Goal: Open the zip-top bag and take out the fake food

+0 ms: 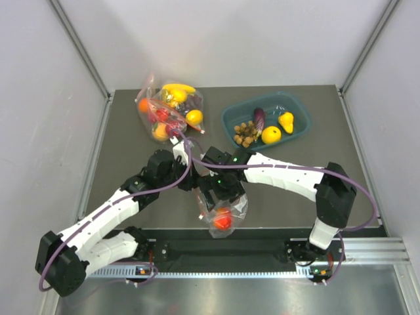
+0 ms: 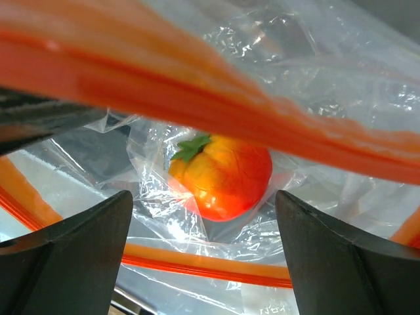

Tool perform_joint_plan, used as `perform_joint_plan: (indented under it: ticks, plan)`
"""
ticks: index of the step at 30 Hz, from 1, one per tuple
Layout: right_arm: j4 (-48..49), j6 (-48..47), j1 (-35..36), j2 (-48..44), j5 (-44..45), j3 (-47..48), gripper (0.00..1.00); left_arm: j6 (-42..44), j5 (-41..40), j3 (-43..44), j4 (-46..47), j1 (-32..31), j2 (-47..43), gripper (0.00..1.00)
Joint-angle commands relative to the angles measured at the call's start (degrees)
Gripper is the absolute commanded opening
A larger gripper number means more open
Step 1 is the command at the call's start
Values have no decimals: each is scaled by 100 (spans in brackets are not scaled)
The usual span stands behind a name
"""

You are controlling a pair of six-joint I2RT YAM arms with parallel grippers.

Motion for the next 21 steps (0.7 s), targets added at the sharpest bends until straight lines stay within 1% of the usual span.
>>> perform_joint_plan:
  ticks: [1,8,15,21]
  plan:
    - [365,-191,81,237,-219,-29,88,-6,127,-170,267,-24,-230,0]
    - [348,-297,90,317,-728,-319,88,-33,39,-266,179,-33,-292,0]
    - [-345,-481,178,150,-826,-144,90,-24,-31,-249,144,-33,-266,0]
    - [-610,-490,354,-52,-1011,-398,91,-6,-180,-223,47,-33,-301,0]
